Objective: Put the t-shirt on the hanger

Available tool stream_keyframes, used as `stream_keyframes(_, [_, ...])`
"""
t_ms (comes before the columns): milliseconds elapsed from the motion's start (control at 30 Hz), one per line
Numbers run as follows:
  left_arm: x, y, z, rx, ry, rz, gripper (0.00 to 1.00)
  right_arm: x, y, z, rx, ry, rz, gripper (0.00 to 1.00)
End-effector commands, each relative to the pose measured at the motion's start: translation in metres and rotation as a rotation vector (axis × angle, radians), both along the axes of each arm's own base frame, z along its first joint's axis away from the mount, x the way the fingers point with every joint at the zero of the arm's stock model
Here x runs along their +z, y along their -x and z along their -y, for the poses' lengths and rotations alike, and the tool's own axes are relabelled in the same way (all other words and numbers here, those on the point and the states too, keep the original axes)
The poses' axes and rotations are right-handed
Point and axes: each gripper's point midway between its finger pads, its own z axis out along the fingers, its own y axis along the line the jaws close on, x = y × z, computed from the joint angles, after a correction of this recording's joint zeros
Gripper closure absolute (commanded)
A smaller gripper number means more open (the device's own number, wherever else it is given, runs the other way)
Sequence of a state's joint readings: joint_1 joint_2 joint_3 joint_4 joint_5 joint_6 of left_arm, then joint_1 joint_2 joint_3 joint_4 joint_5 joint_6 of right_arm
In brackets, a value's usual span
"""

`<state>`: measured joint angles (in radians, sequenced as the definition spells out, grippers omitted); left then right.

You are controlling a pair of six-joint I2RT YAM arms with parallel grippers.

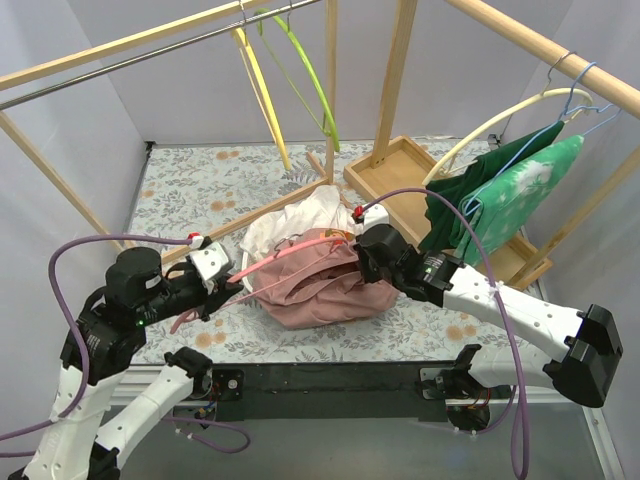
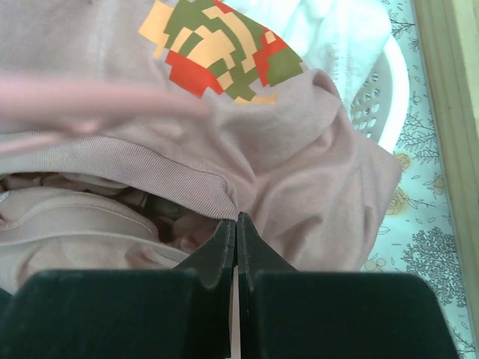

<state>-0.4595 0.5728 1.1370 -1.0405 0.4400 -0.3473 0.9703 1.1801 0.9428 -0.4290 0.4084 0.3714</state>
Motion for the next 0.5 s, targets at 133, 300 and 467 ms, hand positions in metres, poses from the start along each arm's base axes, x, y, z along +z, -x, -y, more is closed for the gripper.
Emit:
stream_keyframes(133, [0.016, 0.01, 0.009, -0.1, -0.031, 0.033, 1.0, 0.031, -0.02, 0.001, -0.062, -0.027, 0.062, 0.99])
stream_keyframes(300, [0.017, 0.009, 0.01, -0.109, -0.066, 0.041, 1.0, 0.032, -0.022, -0.002, -0.043, -0.01, 0.055, 0.99])
stream_keyframes(467, [0.024, 0.011, 0.01, -0.123, -0.063, 0.076, 1.0, 0.027, -0.023, -0.003, -0.041, 0.007, 0.044, 0.99])
